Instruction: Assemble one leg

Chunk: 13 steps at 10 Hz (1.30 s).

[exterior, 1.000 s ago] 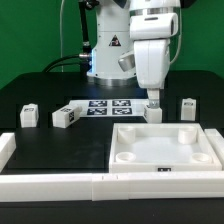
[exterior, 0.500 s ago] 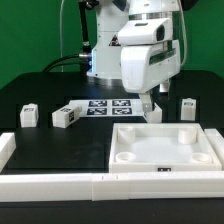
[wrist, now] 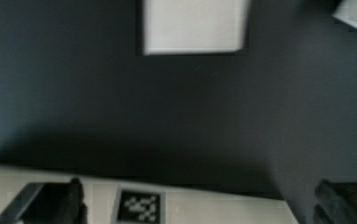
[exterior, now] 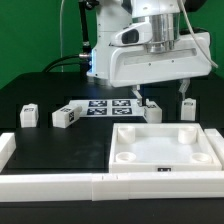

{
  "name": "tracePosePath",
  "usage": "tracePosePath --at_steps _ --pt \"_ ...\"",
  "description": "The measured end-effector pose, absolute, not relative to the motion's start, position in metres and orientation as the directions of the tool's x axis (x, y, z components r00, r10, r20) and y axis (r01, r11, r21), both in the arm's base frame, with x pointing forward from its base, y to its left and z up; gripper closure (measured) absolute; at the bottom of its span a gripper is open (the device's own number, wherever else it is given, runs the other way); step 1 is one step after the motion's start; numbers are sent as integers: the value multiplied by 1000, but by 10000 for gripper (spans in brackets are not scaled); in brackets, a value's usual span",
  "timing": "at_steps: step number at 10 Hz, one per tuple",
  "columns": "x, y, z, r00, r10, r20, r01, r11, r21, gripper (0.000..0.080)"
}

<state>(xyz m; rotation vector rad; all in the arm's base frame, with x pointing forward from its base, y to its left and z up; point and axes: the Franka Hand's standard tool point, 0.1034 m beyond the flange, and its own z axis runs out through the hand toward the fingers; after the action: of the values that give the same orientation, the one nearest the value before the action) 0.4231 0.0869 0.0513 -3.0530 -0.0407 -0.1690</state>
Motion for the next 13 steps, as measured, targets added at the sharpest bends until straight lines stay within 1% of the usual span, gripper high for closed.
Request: tracePosePath --at_steps 2,3,4,6,8,9,10,12,13 --pt "406 116 48 961 -271 62 -262 -958 -119 150" --pt "402 129 48 932 -359 46 -350 -928 -130 150" --pt "402 132 49 931 -362 45 -354 -926 -132 150" --pt "400 129 47 941 -339 12 -335 -934 -120 150" --pt "401 129 46 945 -327 5 -325 -939 -118 150" --pt "395 125 44 948 -301 -102 -310 -946 -96 150" --pt "394 126 43 941 -300 -154 -316 -945 -89 150" --pt "381 125 38 900 -252 -356 -295 -953 -69 150" --pt "381 127 37 884 -247 -397 -297 -953 -67 150"
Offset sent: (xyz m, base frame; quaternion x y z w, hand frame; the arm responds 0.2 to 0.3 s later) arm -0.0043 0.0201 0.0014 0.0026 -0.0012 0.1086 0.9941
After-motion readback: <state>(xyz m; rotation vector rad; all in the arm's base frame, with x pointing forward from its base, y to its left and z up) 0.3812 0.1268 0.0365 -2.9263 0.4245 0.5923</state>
